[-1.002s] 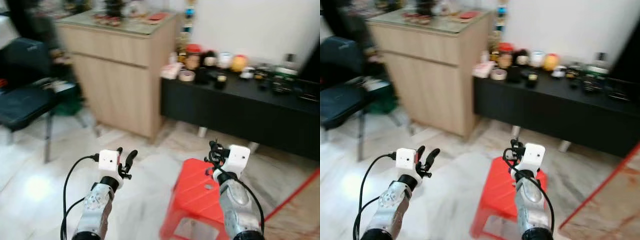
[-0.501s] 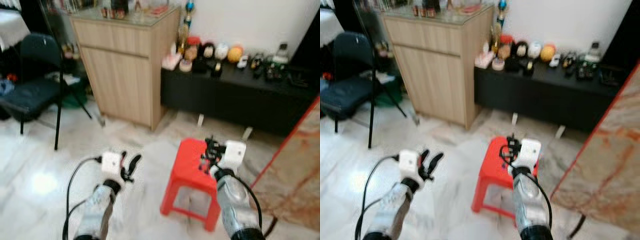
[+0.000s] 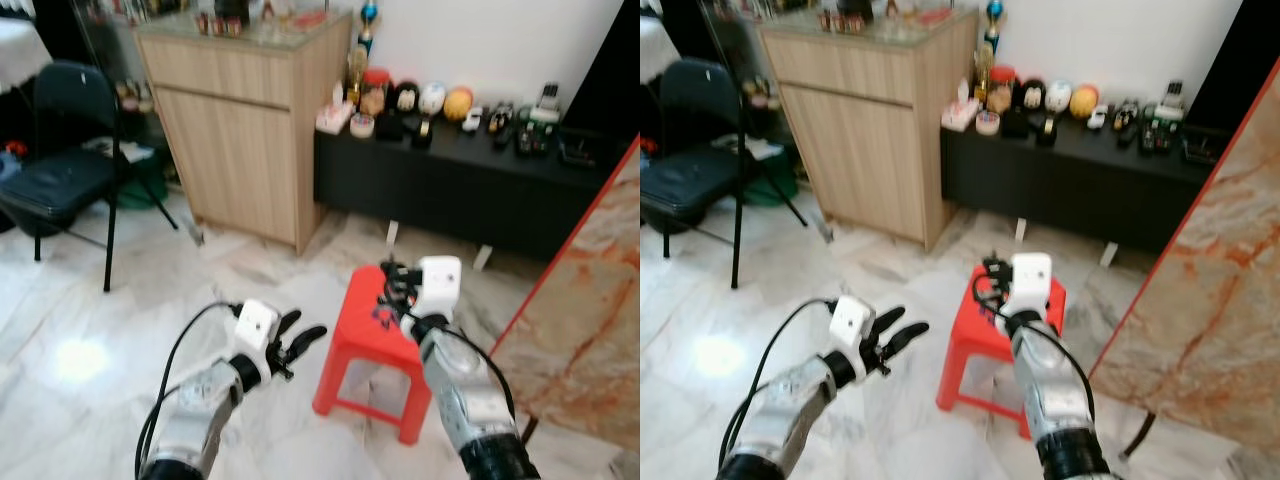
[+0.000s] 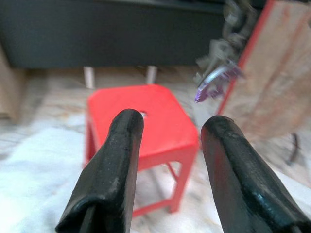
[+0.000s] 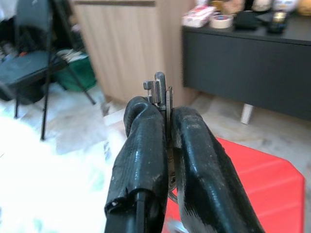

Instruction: Hang keys on a hook

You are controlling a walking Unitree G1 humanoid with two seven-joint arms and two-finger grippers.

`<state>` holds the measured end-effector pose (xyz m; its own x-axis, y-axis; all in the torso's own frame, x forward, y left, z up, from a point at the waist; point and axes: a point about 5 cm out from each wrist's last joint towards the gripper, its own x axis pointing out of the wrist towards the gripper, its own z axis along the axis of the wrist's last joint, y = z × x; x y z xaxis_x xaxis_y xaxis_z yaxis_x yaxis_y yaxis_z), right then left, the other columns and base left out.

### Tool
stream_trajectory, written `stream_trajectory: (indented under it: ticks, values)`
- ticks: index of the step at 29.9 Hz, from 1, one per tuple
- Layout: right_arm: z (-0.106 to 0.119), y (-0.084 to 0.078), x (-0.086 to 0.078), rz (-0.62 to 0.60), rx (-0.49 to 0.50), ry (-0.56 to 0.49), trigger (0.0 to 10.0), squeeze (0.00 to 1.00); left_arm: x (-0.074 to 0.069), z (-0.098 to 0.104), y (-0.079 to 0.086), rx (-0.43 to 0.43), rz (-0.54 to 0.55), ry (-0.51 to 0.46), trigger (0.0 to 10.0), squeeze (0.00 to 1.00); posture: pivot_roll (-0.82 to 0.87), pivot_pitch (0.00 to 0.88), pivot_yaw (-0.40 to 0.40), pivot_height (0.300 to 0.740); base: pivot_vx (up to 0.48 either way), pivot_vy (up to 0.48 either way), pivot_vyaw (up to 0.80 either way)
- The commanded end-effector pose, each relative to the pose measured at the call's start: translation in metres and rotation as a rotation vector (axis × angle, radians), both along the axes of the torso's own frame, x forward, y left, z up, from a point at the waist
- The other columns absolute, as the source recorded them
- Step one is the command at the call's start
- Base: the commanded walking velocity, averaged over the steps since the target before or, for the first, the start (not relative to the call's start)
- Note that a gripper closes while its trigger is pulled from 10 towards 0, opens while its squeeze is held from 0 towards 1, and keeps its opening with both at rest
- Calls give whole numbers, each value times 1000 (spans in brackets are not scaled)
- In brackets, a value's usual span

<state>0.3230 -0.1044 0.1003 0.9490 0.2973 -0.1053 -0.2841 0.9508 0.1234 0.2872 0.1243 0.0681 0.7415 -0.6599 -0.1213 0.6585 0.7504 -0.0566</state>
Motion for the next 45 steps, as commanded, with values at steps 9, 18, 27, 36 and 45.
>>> stream_trajectory:
  ticks: [9,18,27,36,45]
  values:
    - [28,22,3,132,-44,-39,10000,0,-8,0,-8,-33,-91,46,10000,0,33,24,-61,740,0,0,0]
    - [54,46,-7,264,-47,-33,10000,0,-2,6,-7,-56,-72,37,10000,0,32,4,-70,740,0,0,0]
    - [59,56,-16,329,-47,-10,10000,0,3,14,-8,-81,-41,-31,10000,0,26,4,-77,740,0,0,0]
    - [61,63,-24,398,-58,13,10000,0,3,15,-11,-36,-81,-79,10000,0,17,19,-84,740,0,0,0]
    - [63,67,-31,459,-80,30,10000,0,3,6,-9,81,-105,-106,10000,0,11,43,-87,740,0,0,0]
